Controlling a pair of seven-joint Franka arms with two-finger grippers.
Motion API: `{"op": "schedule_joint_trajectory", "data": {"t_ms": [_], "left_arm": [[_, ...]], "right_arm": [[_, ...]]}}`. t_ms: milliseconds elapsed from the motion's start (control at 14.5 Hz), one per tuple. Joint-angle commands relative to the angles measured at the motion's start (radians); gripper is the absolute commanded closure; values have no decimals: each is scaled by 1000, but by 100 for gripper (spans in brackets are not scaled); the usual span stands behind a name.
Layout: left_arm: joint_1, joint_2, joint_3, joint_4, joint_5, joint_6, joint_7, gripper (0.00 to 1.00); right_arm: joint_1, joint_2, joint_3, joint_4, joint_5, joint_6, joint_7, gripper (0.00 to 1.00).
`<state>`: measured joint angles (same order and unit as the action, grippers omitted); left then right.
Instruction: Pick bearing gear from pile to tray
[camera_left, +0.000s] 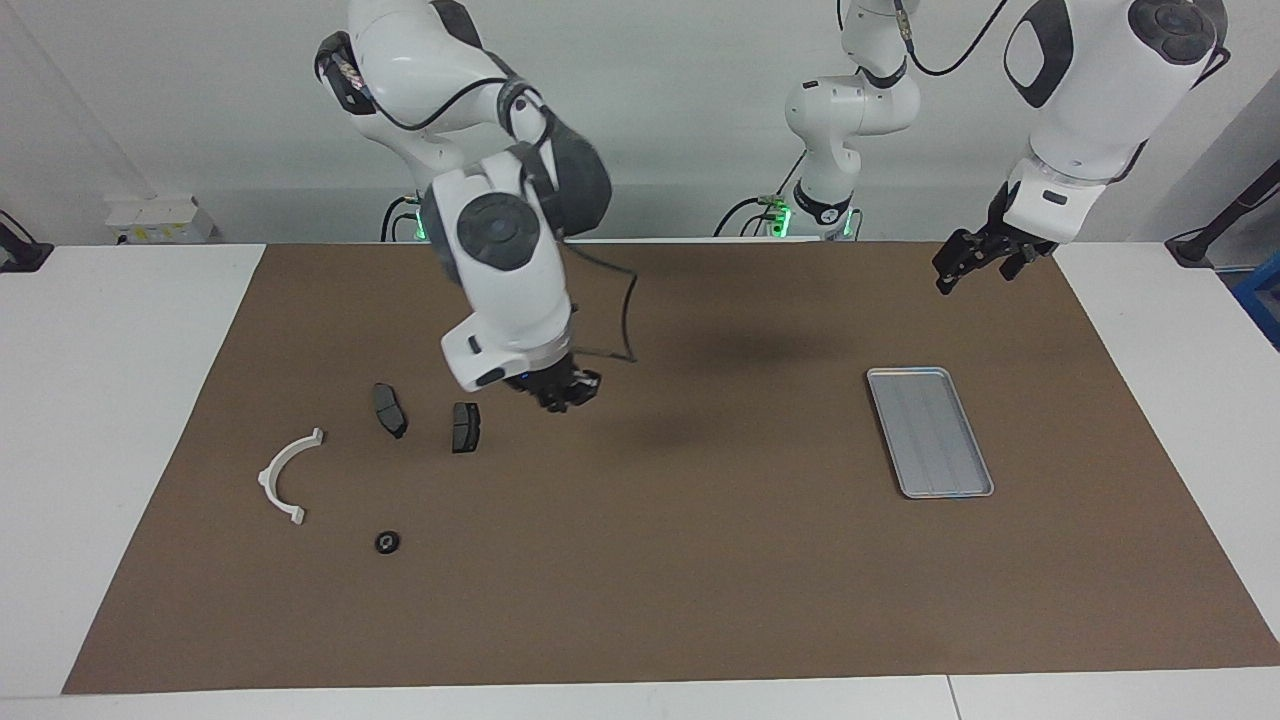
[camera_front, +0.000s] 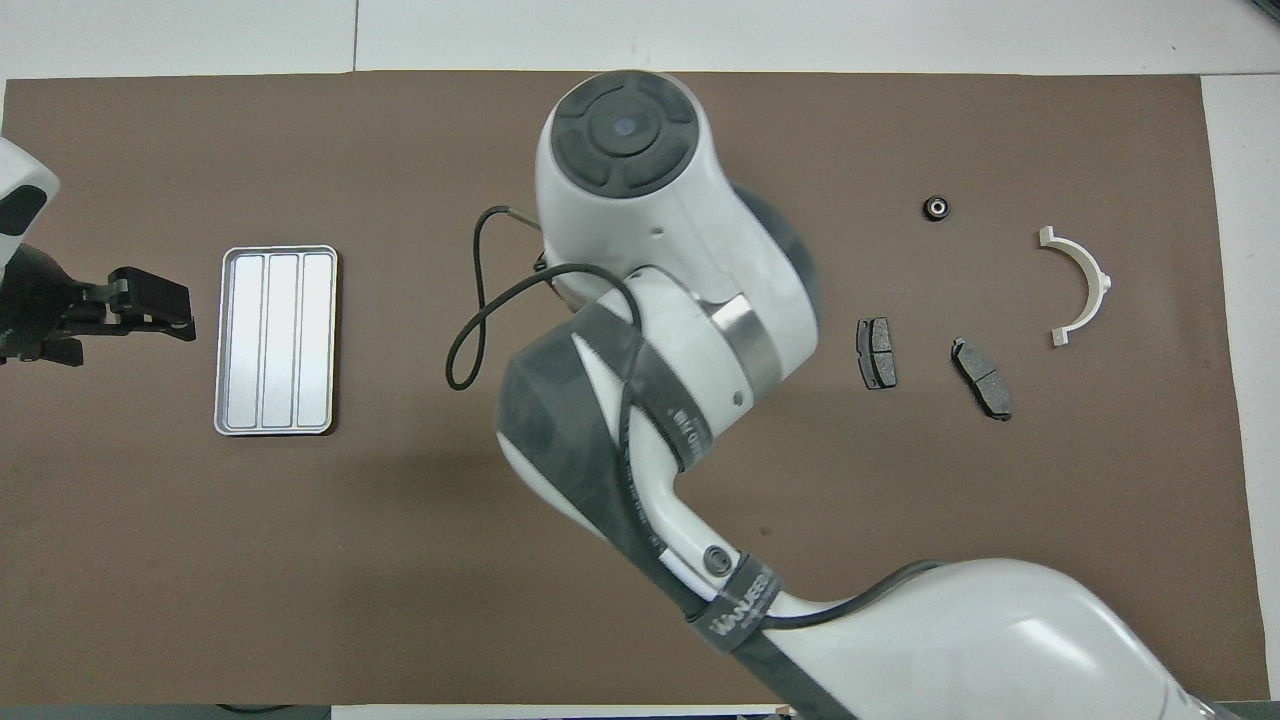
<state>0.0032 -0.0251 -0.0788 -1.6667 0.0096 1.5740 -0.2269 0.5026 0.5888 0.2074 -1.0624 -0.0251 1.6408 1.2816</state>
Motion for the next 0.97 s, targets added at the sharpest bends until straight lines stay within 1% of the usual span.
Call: {"op": "schedule_joint_trajectory", "data": {"t_ms": [0, 138, 276, 414, 621, 897], "left_arm": [[-6, -18, 8, -10, -11, -2, 8, 0], [-6, -18, 8, -10, -11, -2, 8, 0], [-6, -18, 8, -10, -11, -2, 8, 0], [-6, -18, 8, -10, -11, -2, 8, 0], [-6, -18, 8, -10, -11, -2, 8, 0], [-6, -18, 7, -10, -11, -2, 8, 0]], "right_arm": [[54, 84, -11, 22, -10, 57, 114, 100], [103, 155, -8, 19, -93, 129, 172, 100], [106, 200, -10, -5, -121, 197, 197, 100], [99, 204, -11, -46, -131, 278, 196, 100], [93, 226, -11, -83, -168, 346, 196, 100], [90, 220, -11, -145, -179, 412, 197, 100]]}}
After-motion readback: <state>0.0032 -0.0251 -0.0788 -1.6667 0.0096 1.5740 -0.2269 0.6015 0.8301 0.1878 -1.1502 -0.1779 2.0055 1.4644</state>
